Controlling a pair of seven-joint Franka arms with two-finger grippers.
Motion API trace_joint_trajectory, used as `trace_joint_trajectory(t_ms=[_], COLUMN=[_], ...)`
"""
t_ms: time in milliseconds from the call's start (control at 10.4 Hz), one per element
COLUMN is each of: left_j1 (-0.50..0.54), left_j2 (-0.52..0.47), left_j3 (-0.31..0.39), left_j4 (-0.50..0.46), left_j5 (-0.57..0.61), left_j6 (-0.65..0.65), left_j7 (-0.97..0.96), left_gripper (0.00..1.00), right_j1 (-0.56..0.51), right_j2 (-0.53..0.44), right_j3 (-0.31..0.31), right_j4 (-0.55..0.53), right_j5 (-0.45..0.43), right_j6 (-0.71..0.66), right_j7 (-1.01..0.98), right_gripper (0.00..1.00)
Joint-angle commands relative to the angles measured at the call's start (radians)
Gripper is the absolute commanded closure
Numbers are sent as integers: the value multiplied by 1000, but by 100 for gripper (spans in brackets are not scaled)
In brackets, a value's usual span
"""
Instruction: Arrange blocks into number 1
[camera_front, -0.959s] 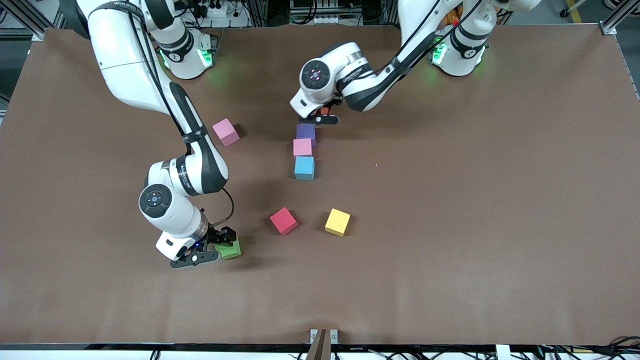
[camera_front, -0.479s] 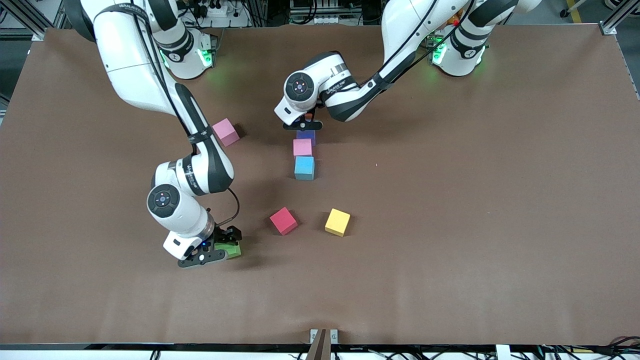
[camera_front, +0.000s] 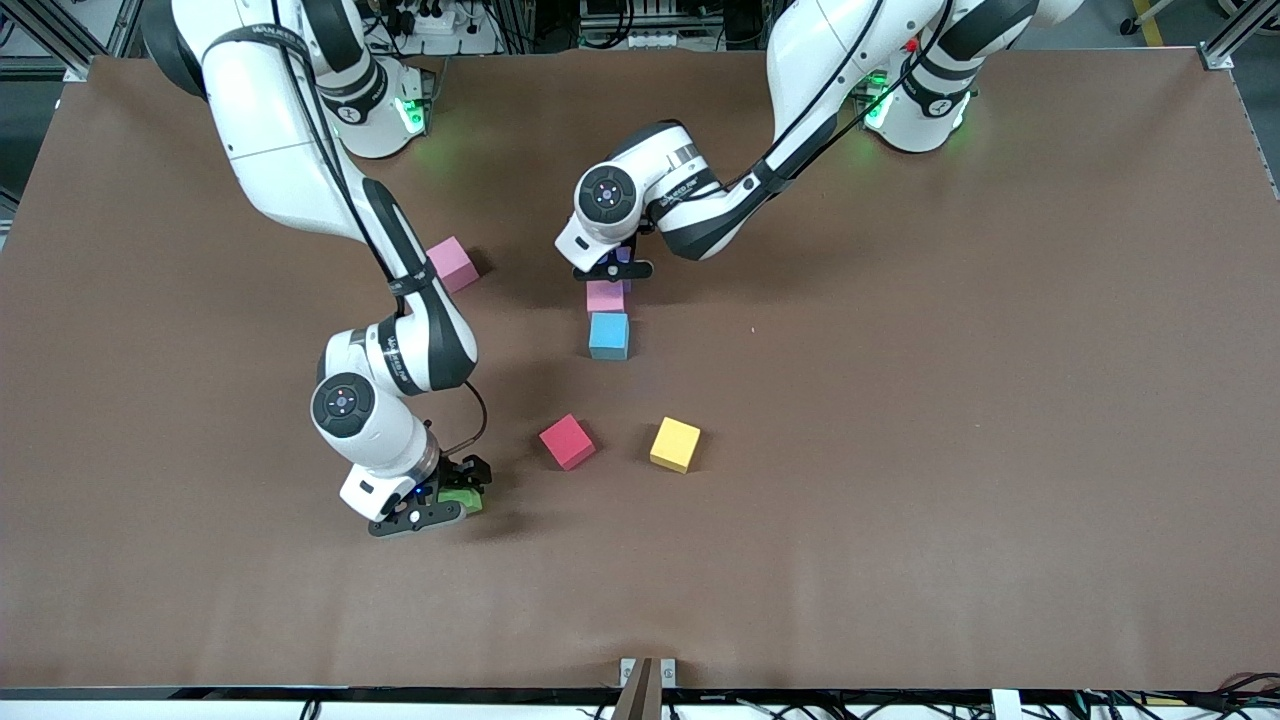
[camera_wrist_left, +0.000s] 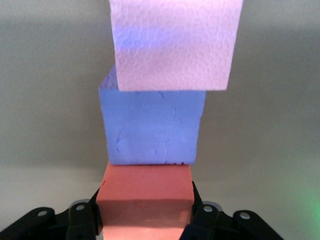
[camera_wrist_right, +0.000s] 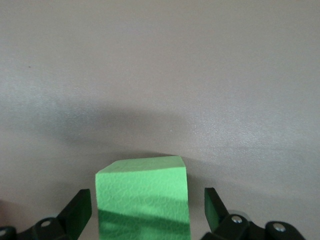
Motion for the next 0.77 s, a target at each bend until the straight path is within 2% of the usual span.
trace_joint_trajectory(t_ms=[0, 96, 192, 384, 671], left_j1=[-86, -96, -99, -100, -102], left_j2=[6, 6, 6, 8, 15], left_j3=[84, 95, 95, 95, 95], left_j4=[47, 50, 50, 50, 50], left_j5=[-6, -2, 27, 38, 54], left_j6=[-23, -23, -23, -23, -23], left_j7=[0, 8, 23, 25, 28], left_gripper=[100, 100, 100, 100, 100], right_j1=[4, 1, 4, -6, -14], right_j2=[13, 13, 10, -25, -164], right_j3=[-20, -20, -22, -22, -20], right_j4=[24, 24, 24, 7, -146], right_j5=[11, 12, 12, 31, 48], right_j6=[0, 0, -3, -15, -17], right_j7=[-2, 1, 3, 1, 1], right_gripper=[35, 51, 58, 56, 56])
